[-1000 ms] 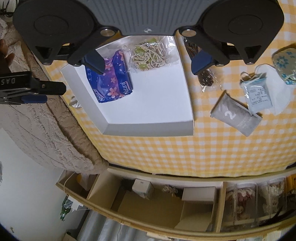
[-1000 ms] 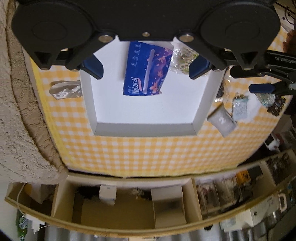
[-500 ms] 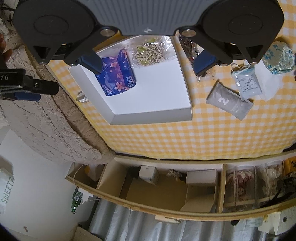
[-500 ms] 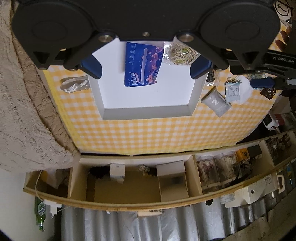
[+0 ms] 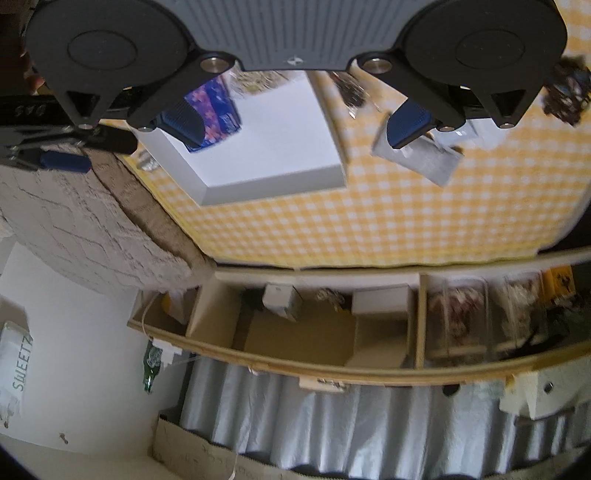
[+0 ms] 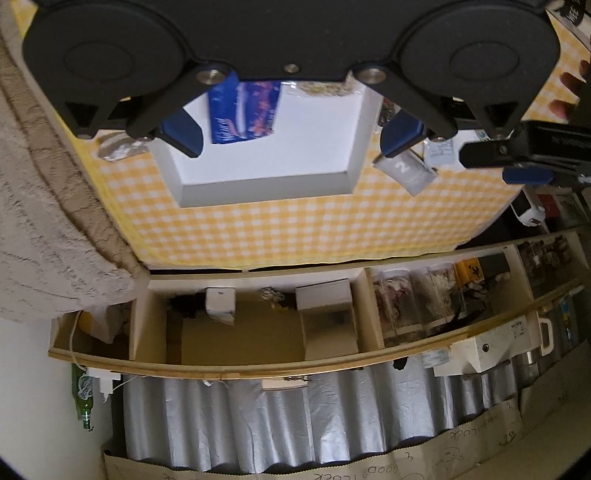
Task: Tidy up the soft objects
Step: 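Grasp the bagged dark bracelet with the right gripper while the left grasps the floral pouch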
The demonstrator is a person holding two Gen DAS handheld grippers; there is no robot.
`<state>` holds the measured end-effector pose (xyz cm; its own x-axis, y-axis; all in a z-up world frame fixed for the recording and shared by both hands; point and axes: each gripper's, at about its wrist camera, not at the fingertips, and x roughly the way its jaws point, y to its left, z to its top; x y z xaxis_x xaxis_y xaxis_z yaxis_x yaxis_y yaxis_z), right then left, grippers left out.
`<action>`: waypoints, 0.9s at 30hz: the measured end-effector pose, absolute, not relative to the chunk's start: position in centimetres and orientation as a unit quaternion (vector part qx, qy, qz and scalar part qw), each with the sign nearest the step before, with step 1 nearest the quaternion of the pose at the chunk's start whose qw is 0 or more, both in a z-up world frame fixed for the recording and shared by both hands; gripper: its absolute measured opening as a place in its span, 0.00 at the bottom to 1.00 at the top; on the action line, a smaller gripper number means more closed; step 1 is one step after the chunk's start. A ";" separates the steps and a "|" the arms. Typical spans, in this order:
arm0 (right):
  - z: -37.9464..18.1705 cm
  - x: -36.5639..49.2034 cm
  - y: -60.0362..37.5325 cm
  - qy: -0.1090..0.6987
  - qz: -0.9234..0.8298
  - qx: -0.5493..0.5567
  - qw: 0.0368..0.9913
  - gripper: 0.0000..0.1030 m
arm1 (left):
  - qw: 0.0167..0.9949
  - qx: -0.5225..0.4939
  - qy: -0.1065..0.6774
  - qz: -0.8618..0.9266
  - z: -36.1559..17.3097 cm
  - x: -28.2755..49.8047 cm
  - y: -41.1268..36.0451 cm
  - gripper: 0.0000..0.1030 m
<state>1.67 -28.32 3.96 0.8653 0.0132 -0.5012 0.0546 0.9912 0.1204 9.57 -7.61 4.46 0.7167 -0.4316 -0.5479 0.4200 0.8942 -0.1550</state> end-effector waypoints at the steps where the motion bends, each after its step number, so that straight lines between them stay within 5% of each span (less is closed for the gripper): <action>1: 3.9 2.0 -27.9 0.258 -0.012 0.065 0.964 1.00 | 0.929 -0.008 0.292 -0.228 4.8 9.6 -7.3 1.00; 13: 2.4 6.5 -23.2 0.252 0.030 0.072 0.965 1.00 | 0.955 -0.026 0.244 -0.167 7.3 11.4 -1.3 1.00; 27: -0.3 12.5 -17.8 0.263 0.102 0.052 0.958 1.00 | 0.942 -0.084 0.320 -0.054 3.5 17.2 6.2 1.00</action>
<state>12.51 -17.82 -0.29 0.8405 0.2229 -0.4939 -0.1677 0.9737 0.1541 17.24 6.18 3.52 0.7889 -0.1560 -0.5944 0.0488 0.9801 -0.1926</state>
